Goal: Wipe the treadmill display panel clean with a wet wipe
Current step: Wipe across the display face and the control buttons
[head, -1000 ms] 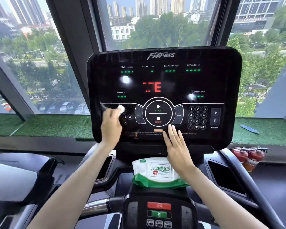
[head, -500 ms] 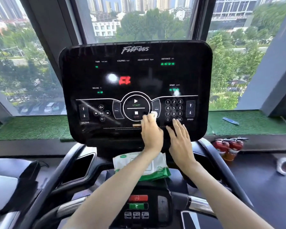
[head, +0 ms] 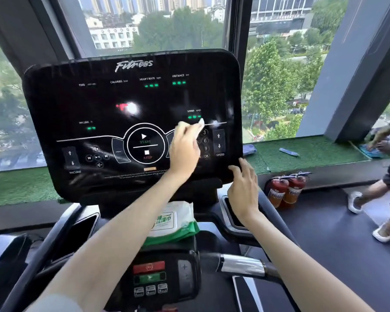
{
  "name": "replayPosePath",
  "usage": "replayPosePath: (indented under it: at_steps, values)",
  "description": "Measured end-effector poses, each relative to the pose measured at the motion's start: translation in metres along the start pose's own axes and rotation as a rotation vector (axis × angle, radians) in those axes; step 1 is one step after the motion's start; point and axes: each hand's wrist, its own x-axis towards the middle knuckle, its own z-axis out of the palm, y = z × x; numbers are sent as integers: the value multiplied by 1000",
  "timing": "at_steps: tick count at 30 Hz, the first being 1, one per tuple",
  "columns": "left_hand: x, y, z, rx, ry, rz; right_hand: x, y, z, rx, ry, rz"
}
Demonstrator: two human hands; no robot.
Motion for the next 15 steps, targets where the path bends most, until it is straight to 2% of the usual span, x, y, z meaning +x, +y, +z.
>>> replayPosePath:
  at_steps: [3,8,12,15]
  values:
    - [13,-1,1,142,-113,13,-1,-5,1,21,-39,-31]
    - [-13,13,16,337,-498,366,0,-2,0,11,-52,-55]
    - [-23,-2,8,410,-704,658,-1,0,0,8,-57,-54]
    - [-17,-13,-11,426,-779,732,-3,-7,1,-4,-53,-61]
